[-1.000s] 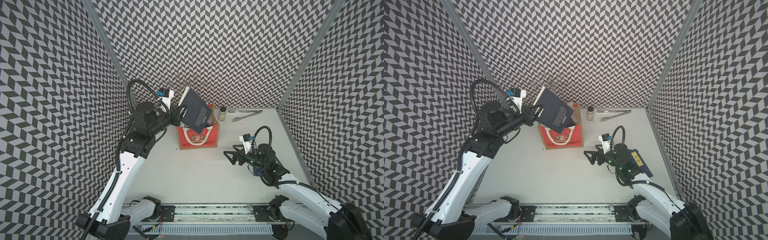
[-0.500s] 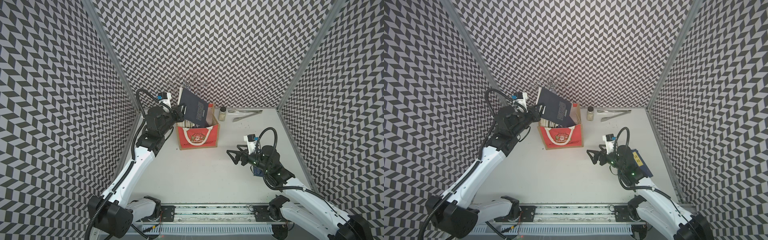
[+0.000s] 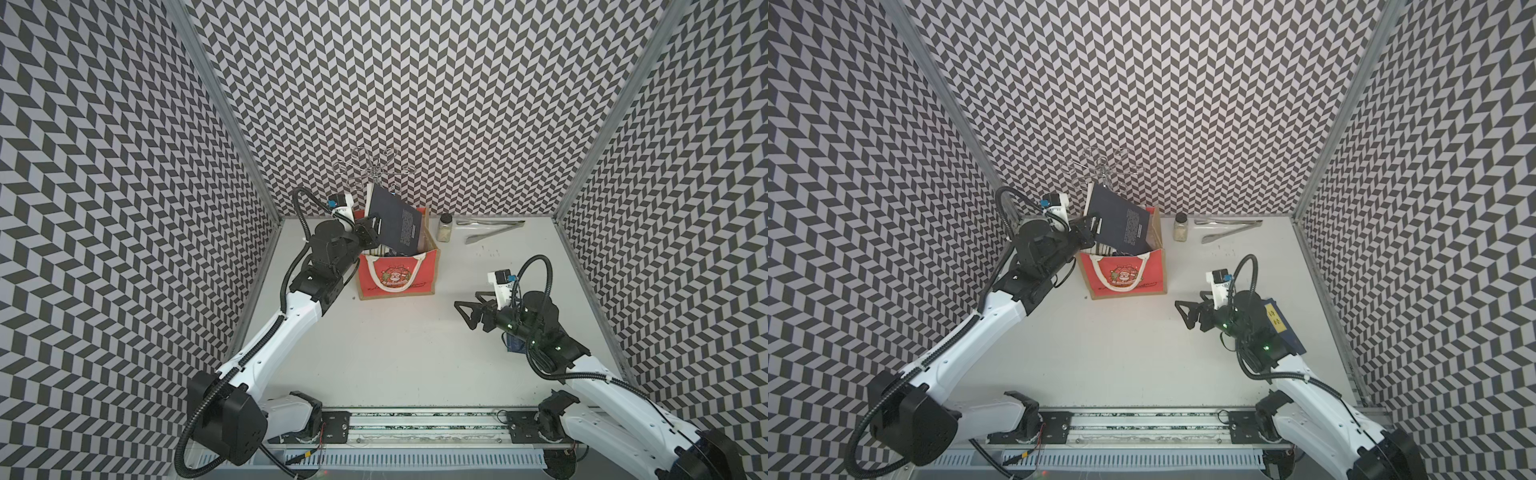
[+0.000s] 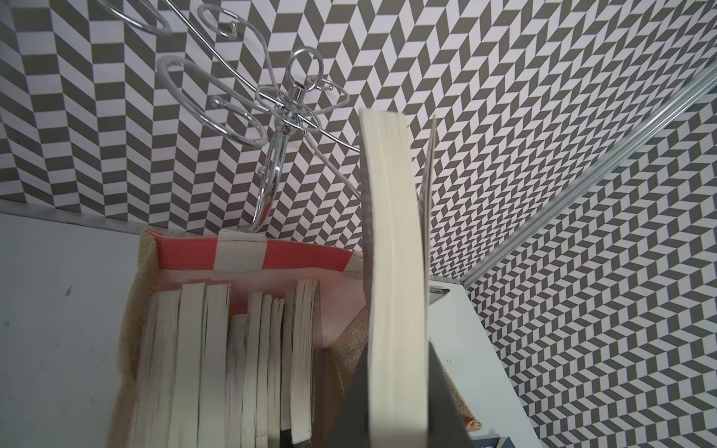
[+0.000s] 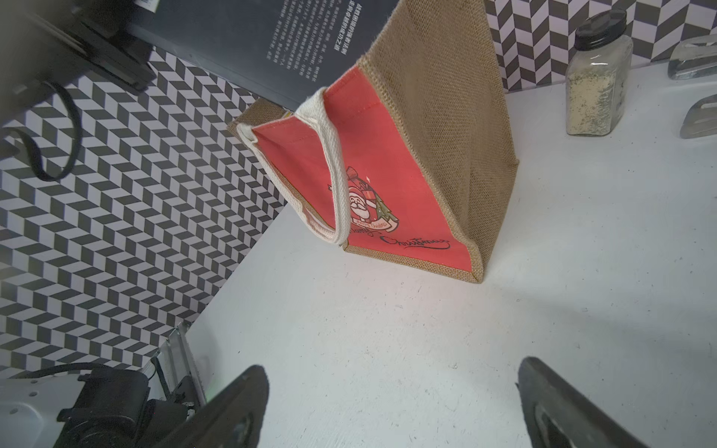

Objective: Put the books into the canvas bag
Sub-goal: Place the book in the canvas bag.

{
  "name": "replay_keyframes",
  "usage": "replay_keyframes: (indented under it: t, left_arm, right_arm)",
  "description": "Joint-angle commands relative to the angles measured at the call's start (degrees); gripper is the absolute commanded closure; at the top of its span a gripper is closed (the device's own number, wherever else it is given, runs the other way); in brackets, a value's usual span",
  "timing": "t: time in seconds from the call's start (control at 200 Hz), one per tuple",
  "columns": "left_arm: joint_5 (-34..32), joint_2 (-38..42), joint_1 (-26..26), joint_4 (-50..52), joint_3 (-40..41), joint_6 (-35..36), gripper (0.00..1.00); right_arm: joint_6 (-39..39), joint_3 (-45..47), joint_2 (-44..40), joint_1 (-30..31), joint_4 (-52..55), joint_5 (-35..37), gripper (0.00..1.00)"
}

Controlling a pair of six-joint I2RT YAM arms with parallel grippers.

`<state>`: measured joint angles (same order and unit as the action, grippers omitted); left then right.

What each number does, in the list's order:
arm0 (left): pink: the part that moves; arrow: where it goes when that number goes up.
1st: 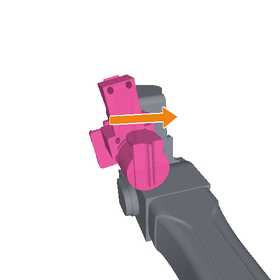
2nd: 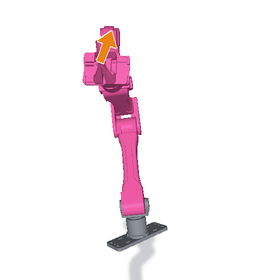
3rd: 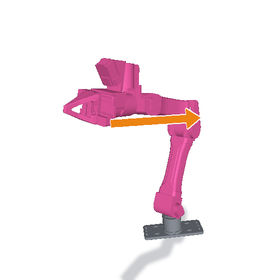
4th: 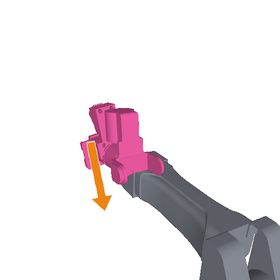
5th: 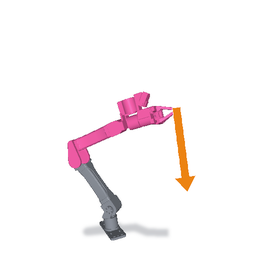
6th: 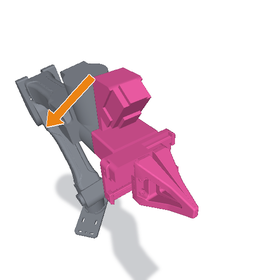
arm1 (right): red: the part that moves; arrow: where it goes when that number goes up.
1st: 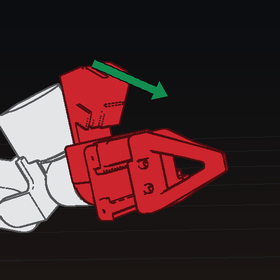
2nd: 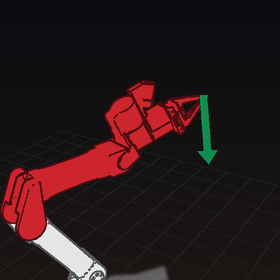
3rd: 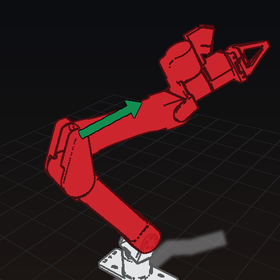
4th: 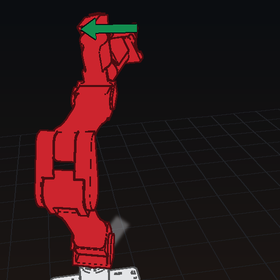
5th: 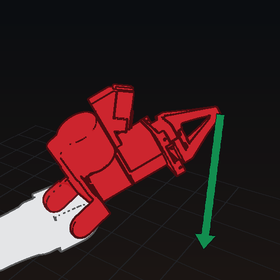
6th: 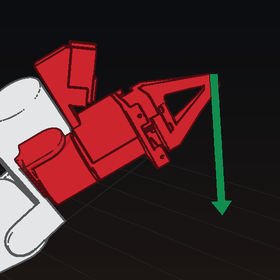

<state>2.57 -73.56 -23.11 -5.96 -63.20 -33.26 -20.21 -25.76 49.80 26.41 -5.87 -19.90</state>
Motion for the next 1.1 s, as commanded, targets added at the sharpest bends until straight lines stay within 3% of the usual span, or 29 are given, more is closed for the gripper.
replay_keyframes:
  t: [0.0,0.771,0.861,0.991,1.097]
  left_arm:
    - [-1.31,-0.91,-1.06,-5.73,-1.25,-1.93,1.0]
    - [-6.96,-15.2,-7.28,-5.5,-5.35,-0.54,1.0]
    - [-6.88,-16.07,-7.3,-5.21,-5.73,-0.59,1.0]
    - [-6.28,-16.81,-7.31,-4.42,-6.72,-0.06,0.88]
    - [-5.63,-16.66,-7.3,-4.28,-6.85,0.12,0.85]
  right_arm:
    - [0.34,-1.09,-0.3,-0.42,-0.92,0.78,0.01]
    - [-1.46,-1.2,0.48,-4.49,1.82,1.86,0.01]
    - [-2.84,-1.14,0.77,-6.71,2.99,2.62,0.01]
    - [-5.25,-0.41,2.07,-12.66,3.66,1.2,0.01]
    - [-6.44,0.16,3.06,-17.27,3.21,-0.62,0.01]
